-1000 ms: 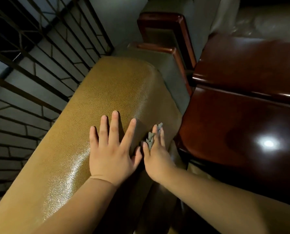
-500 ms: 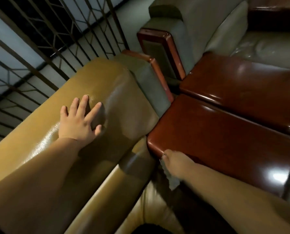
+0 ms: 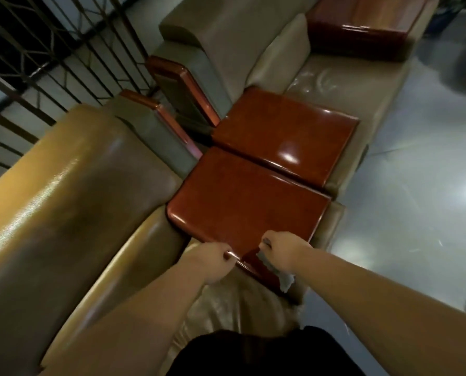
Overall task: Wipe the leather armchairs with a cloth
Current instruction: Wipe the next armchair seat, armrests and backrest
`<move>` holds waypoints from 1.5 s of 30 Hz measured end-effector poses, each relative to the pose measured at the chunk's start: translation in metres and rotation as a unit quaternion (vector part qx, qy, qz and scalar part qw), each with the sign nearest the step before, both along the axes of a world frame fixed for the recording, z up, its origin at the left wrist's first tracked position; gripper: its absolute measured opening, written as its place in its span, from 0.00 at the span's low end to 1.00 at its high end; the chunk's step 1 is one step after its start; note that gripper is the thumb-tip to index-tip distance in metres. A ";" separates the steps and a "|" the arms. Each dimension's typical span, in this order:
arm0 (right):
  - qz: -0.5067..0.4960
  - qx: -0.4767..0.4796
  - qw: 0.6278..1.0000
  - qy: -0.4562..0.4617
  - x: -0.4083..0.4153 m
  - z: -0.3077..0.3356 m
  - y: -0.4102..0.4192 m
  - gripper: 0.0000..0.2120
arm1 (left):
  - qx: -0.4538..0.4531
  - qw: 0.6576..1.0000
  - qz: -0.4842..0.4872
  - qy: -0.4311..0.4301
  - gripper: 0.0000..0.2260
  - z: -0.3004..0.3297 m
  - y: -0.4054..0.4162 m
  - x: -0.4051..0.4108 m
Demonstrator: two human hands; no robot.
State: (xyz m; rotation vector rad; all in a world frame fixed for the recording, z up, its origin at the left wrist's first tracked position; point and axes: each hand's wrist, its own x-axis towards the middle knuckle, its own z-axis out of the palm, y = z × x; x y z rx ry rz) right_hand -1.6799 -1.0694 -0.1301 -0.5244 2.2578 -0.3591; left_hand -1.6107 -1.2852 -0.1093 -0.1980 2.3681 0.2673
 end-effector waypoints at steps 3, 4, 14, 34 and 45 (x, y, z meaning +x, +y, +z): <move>-0.051 -0.009 0.998 -0.028 -0.002 0.010 0.039 0.12 | -0.023 0.999 -0.041 0.017 0.21 0.004 0.025 0.001; -0.055 -0.007 0.998 -0.038 -0.002 0.011 0.051 0.12 | -0.020 0.999 -0.046 0.012 0.20 0.002 0.031 0.003; -0.083 -0.008 0.995 -0.049 -0.026 -0.005 0.125 0.16 | 0.062 0.997 0.015 -0.033 0.25 -0.036 0.081 -0.021; -0.257 -0.060 0.954 -0.141 -0.009 0.064 0.180 0.24 | 0.095 0.995 0.005 -0.015 0.26 0.043 0.129 -0.014; -0.209 0.033 0.969 -0.127 -0.004 0.075 0.254 0.18 | 0.103 0.993 -0.032 -0.056 0.24 0.056 0.226 -0.045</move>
